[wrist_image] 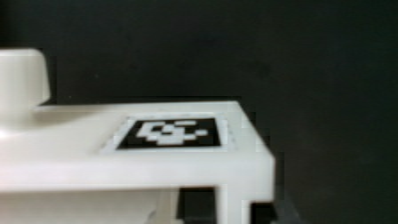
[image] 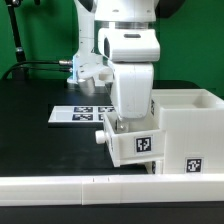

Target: Assemble drawer

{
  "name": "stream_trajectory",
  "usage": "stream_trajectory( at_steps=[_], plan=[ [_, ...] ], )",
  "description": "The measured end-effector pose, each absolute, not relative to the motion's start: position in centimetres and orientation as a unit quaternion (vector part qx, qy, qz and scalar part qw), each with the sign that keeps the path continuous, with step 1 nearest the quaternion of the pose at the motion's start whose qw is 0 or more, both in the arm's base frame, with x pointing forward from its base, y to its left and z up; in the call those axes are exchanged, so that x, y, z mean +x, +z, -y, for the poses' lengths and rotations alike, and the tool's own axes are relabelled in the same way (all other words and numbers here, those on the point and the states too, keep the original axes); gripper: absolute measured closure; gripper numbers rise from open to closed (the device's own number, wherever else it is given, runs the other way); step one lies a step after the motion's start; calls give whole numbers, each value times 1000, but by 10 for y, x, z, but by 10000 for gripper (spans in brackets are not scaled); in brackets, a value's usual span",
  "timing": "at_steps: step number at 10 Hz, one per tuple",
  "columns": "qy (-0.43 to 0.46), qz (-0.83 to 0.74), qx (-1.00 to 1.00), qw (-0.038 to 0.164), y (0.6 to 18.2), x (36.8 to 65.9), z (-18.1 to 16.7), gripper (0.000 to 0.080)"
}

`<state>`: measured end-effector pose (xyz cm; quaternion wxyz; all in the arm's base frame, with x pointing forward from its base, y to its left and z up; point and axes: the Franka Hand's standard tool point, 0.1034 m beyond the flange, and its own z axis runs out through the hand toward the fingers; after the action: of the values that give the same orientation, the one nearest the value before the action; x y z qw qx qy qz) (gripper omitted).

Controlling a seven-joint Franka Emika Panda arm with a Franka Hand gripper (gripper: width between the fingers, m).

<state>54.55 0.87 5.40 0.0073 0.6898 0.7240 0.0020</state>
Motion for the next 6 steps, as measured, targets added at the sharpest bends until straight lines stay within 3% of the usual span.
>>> stream_trajectory(
  at_steps=[1,2,3,4,5,6],
  plan=[
    [1,-724,690,7,55,546,-9,755],
    [-2,-725,689,6,62,546,-11,589],
    [-8,-726,688,5,70,546,-11,589],
    [-13,-725,689,5,78,546,-8,388],
    [-18,-724,690,5,87,546,-4,243],
    [-23,-722,692,6,96,545,2,179]
  ],
)
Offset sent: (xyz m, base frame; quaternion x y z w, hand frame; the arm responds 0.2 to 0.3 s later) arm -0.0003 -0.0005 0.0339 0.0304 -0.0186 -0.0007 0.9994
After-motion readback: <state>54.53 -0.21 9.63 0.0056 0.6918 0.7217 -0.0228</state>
